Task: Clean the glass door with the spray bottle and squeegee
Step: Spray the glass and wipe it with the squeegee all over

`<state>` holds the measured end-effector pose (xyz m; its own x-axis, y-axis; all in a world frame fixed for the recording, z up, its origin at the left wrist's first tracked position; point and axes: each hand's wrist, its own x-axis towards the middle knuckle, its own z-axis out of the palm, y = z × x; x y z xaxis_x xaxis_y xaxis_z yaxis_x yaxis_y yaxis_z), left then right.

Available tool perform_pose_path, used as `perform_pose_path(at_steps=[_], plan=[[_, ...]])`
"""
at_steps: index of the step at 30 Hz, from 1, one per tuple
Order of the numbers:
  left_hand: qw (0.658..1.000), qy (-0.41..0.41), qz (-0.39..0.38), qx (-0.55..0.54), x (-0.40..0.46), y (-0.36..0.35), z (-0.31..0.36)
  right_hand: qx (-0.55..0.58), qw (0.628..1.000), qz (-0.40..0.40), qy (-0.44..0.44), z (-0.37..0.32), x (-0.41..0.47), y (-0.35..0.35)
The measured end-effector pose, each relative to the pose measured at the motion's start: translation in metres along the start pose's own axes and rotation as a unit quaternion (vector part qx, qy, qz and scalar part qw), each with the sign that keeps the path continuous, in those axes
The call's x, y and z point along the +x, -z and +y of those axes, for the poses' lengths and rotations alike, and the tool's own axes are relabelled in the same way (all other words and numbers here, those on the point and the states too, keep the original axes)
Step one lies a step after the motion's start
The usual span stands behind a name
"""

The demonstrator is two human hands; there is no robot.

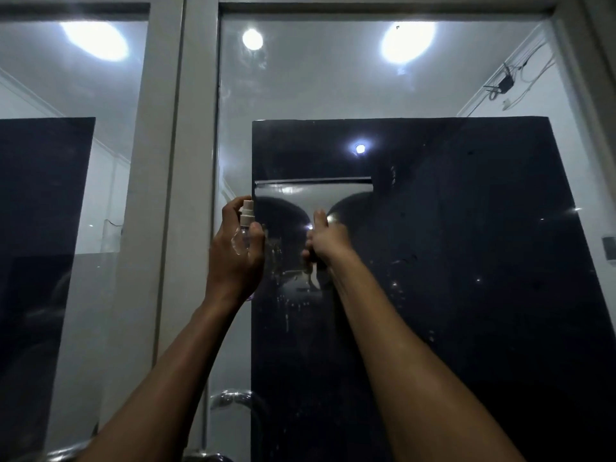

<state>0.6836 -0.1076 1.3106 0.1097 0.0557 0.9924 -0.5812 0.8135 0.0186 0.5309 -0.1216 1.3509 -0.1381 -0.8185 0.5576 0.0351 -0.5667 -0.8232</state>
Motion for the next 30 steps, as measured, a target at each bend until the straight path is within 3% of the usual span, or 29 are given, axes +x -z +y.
perform_pose_path(at_steps=[9,19,24,30], plan=[[1.0,0.009,0.007,-0.002,0.004,-0.004,0.007,0.019,0.999,0.006,-0.03,0.085,-0.076,0.032],[1.0,0.015,0.003,-0.015,-0.003,-0.002,0.021,-0.069,0.992,0.073,-0.081,0.183,-0.156,0.054],[0.999,0.027,-0.004,-0.018,-0.009,0.002,0.027,-0.023,0.997,0.061,-0.05,0.169,-0.173,0.054],[0.999,0.038,-0.008,0.003,-0.016,0.014,0.034,0.022,0.998,0.041,0.036,0.101,-0.13,0.041]])
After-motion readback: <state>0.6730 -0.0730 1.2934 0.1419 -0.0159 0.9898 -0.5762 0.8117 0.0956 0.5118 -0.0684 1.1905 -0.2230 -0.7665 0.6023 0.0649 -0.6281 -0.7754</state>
